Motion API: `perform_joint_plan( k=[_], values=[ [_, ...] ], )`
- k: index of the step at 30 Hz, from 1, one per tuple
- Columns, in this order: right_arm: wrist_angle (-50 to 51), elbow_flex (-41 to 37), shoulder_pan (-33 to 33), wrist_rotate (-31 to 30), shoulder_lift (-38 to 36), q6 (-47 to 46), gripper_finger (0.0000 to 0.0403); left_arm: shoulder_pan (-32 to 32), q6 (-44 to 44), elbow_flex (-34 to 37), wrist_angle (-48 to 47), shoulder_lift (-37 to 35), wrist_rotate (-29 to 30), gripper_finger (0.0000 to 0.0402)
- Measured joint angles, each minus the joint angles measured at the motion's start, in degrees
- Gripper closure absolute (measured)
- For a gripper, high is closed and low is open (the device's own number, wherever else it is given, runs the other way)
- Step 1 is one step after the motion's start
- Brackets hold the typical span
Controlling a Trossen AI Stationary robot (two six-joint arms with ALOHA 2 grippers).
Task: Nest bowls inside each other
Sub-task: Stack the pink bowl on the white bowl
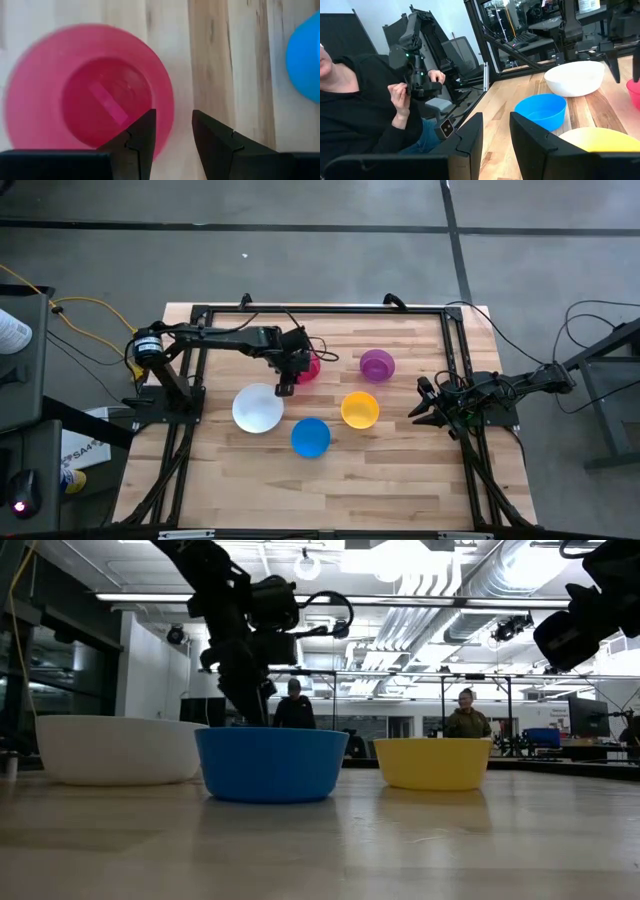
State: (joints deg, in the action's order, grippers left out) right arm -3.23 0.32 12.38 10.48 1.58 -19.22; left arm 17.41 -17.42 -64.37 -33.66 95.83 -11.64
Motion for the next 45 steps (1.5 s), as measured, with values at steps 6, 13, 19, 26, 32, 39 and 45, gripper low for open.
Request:
perform_joint_plan(
  k=[6, 13, 19, 26, 32, 39, 45],
  values=[
    [0.01, 0.00, -0.02, 0.00, -0.01, 0.00, 0.0312, 0.00, 0.12, 1.69, 1.36, 0.00, 0.48, 0.0274],
    [0.01, 0.00, 0.00, 0.00, 0.00, 0.00, 0.0312, 0.00, 1.02, 3.27, 3.17, 0.00, 1.66, 0.0274],
    [0.01, 0.00, -0.01, 0.00, -0.01, 0.00, 0.0312, 0.00, 1.20, 4.04, 3.77, -0.02, 1.77, 0.0275],
    [0.01, 0.00, -0.01, 0.00, -0.01, 0.01, 0.0312, 0.00, 1.21, 4.16, 3.53, -0.02, 1.77, 0.0276],
    [0.01, 0.00, 0.00, 0.00, 0.00, 0.01, 0.0312, 0.00, 1.21, 4.16, 3.15, -0.02, 1.80, 0.0323],
    [0.01, 0.00, 0.00, 0.00, 0.00, 0.00, 0.0312, 0.00, 1.21, 4.10, 3.22, -0.09, 1.97, 0.0395],
    [0.01, 0.00, -0.01, 0.00, -0.01, 0.00, 0.0312, 0.00, 1.18, 4.07, 3.22, -0.09, 1.94, 0.0398]
  ],
)
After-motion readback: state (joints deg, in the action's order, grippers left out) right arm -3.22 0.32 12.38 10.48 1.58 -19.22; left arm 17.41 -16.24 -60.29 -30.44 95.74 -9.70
